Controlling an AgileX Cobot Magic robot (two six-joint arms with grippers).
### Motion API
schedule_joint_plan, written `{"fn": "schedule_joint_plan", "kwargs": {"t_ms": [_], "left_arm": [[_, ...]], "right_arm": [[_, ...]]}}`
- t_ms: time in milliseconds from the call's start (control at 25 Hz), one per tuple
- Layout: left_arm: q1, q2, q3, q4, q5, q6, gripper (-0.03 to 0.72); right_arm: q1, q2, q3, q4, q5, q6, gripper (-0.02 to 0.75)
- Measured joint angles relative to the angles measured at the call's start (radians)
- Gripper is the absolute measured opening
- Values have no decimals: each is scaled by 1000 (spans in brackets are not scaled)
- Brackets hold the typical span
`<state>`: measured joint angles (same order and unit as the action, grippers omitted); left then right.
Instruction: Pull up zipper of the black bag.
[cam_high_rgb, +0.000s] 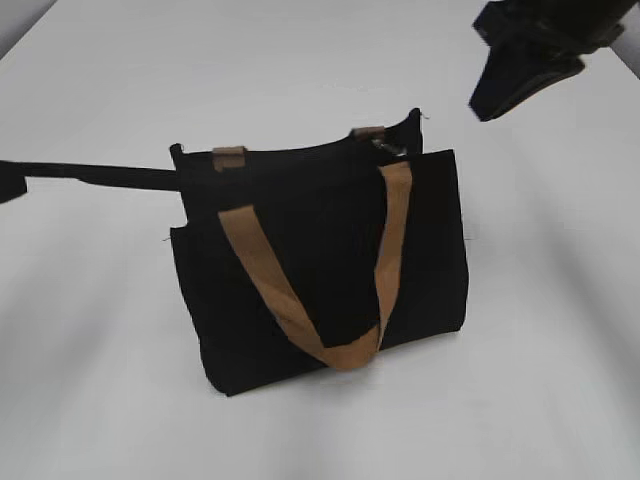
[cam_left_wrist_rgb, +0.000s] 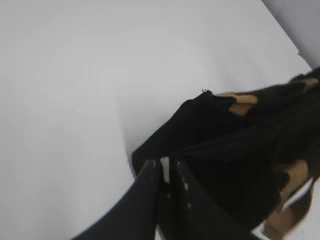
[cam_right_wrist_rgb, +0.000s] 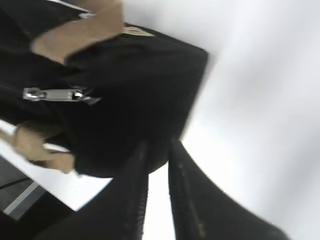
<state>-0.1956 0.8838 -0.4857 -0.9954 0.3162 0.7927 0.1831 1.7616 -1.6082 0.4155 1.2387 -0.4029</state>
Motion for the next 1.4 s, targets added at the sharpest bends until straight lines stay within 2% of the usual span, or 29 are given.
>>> {"fn": "schedule_joint_plan", "kwargs": {"t_ms": [80,200,280,360,480,720,840,960,1160,1320,1400], "left_arm": [[7,2,-19,6,-21,0,120],[9,7,-73,11,-3,-1,335],[9,7,-105,14,31,-2,437],[11,7,-124,44,83,-7,478],[11,-5,-125,160,220,-109,494],[11,-154,-125,536,586,-496,484],[11,-274,-125,682,715,-581,482],[11,-415,-125,782,799,-648,482],[11,-659,-98,862,896,-680,482],[11,-858,-91,863,904,-681,480],[11,-883,-90,863,900,-681,473]], "right_arm": [[-18,-25,0,-47,-10,20,167],[-23,-70,0,-97,-13,81,298],[-23,-107,18,-140,-14,134,341],[-23,-154,68,-179,-15,171,358],[-23,-261,204,-225,-16,201,365],[-23,-589,577,-234,-56,220,368],[-23,-794,753,-234,-96,226,368],[-23,-1015,908,-239,-115,228,368],[-23,-1308,1103,-265,-120,228,369],[-23,-1514,1119,-275,-134,228,369],[-23,-1586,1120,-275,-138,228,369]]}}
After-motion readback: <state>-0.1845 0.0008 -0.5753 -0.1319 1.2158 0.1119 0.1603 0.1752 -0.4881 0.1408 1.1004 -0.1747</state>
